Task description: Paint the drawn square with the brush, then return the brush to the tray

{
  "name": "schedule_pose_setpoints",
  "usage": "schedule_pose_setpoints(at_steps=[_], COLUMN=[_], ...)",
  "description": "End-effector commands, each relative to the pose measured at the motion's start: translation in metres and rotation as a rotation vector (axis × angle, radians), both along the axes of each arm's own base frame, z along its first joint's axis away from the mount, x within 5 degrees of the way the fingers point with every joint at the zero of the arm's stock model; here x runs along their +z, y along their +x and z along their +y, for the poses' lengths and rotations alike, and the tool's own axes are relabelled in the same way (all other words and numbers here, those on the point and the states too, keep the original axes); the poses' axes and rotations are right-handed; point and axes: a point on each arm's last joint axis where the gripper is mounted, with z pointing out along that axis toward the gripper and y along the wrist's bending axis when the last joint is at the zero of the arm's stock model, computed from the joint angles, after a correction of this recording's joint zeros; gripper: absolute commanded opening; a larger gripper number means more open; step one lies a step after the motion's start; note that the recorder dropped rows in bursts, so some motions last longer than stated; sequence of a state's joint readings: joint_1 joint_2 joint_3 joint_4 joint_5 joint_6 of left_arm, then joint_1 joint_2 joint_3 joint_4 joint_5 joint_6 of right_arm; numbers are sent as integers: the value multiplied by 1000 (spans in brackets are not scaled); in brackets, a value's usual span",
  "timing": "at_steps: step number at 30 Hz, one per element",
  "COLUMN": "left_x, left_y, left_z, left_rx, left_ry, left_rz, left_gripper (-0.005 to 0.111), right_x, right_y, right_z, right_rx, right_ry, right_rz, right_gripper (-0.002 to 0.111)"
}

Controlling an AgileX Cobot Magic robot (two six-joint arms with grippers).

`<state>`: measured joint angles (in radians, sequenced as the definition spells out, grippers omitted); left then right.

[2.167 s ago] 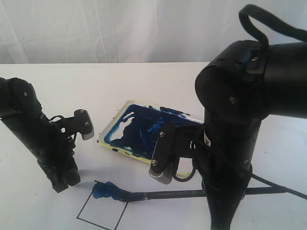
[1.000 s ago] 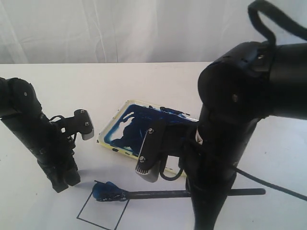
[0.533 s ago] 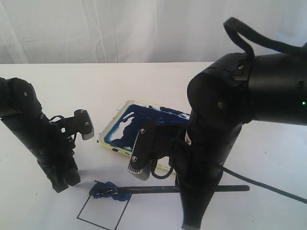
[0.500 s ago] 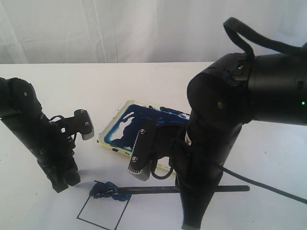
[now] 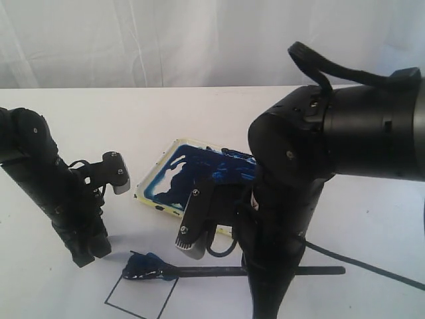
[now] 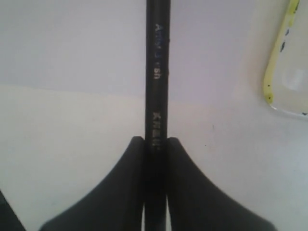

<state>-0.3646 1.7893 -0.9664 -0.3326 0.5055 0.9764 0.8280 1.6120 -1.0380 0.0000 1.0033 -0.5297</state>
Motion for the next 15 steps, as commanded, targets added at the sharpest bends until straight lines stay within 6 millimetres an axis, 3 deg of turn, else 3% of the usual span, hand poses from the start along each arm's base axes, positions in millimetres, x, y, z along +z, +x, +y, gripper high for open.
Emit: schedule_pose_setpoints(at_steps=[1,15], left_x=[-9,-9], left_y=[-7,-7], left_z=[0,0], left_rx=[-16,-11], left_ry=[19,19], left_rz=[62,64], left_gripper=[42,42], right_x=[-1,-1], right_y=[-11,-14], right_z=[5,6], right_rx=[59,56], right_ry=[-26,-56], right_rz=[21,6], right_gripper=[0,0])
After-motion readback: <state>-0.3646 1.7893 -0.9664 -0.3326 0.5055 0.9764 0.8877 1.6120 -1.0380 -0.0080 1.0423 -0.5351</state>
